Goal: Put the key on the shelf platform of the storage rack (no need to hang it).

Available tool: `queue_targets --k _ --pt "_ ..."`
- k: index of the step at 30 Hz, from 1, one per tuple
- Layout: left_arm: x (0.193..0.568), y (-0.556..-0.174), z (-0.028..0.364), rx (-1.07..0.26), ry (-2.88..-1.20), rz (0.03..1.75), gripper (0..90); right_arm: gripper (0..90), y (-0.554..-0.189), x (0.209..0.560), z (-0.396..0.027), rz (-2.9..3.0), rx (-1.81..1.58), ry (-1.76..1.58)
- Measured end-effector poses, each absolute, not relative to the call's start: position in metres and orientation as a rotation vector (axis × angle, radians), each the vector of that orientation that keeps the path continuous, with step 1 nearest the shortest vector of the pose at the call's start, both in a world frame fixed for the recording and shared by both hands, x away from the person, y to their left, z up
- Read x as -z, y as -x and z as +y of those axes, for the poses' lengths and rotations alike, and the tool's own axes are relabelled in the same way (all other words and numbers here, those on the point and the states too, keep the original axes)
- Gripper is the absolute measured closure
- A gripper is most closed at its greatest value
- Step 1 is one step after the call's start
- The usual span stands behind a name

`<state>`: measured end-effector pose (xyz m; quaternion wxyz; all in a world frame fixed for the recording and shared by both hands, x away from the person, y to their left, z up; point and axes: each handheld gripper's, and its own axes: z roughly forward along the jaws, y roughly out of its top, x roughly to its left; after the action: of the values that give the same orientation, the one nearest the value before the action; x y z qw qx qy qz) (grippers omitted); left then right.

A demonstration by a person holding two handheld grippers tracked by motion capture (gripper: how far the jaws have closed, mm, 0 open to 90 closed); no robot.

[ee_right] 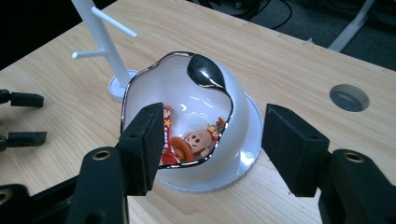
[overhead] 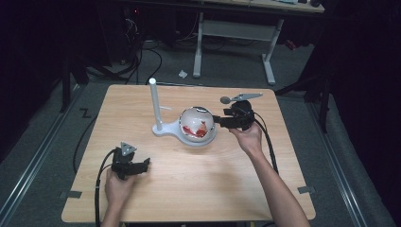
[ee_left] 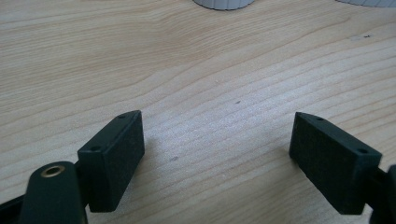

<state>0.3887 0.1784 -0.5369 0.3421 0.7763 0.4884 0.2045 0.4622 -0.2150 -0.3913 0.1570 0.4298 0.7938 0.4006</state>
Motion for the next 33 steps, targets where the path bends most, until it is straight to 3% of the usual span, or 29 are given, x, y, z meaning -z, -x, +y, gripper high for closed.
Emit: queue_targets --k 33 --pt "0.537 -0.389 0.178 -0.533 -2.019 1.270 18.4 40.7 -0.420 0.381 -0.272 2.168 -1.164 -1.257"
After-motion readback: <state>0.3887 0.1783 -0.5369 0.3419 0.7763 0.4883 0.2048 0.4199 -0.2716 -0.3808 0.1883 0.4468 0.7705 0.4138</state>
